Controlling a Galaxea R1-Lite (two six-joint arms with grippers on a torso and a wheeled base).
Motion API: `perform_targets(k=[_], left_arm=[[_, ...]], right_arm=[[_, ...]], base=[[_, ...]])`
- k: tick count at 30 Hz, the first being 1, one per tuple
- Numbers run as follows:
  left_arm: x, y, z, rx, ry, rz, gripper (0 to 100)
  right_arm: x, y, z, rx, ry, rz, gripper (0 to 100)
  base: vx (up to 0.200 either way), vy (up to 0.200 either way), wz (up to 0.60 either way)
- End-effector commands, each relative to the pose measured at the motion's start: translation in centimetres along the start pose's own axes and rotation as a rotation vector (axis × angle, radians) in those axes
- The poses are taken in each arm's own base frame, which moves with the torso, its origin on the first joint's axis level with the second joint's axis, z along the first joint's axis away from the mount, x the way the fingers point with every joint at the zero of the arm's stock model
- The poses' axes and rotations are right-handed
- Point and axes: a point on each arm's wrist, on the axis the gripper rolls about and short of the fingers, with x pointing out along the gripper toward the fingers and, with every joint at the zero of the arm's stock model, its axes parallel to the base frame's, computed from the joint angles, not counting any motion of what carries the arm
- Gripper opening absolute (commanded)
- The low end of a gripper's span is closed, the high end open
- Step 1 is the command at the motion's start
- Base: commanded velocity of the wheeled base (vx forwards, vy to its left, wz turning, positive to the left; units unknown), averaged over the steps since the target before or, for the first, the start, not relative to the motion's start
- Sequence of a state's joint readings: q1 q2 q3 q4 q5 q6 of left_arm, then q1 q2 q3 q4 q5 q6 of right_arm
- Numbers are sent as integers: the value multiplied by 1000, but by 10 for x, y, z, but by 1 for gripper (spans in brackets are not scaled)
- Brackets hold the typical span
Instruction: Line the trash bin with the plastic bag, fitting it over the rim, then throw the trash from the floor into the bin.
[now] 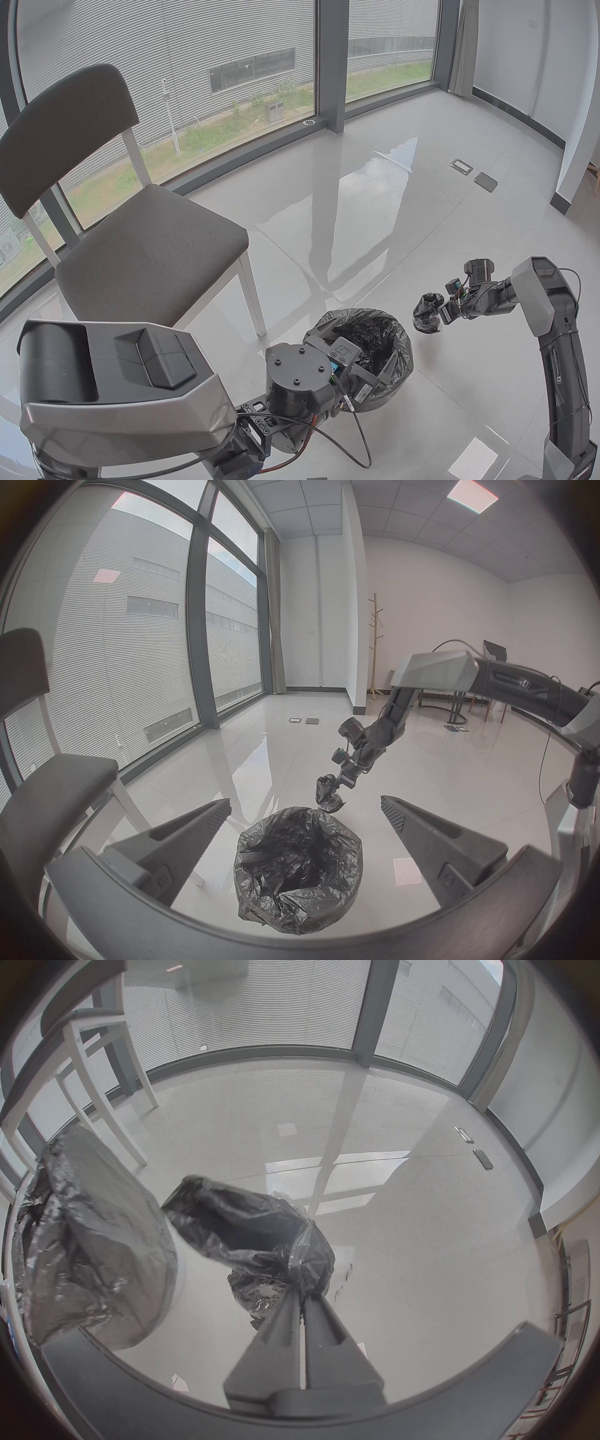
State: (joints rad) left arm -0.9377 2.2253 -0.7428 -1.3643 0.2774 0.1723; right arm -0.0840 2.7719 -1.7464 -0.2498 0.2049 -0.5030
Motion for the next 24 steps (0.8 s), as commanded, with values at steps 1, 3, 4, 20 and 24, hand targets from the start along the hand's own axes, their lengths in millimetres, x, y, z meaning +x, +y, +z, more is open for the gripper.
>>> perform_targets(k=[1,3,4,20,24], left_arm=[[-3,24,7,-2,-22,63,100],[-6,32,6,13,-9,85,100],[-8,37,5,25,1,94,100],[-33,105,-3,54,169,431,100],[-43,107,8,49,144,438,100]], right_arm=[[-106,-2,55,-91,-172,-88,0],[-138,5,64,-116,-219,-103,0],[-153,11,69,-128,-246,-105,0],[-281,146,109,-211,-550,218,0],[-275,169,100,-190,-505,303,0]], base=[[0,0,0],[0,0,0],[0,0,0],[0,0,0],[0,0,0]])
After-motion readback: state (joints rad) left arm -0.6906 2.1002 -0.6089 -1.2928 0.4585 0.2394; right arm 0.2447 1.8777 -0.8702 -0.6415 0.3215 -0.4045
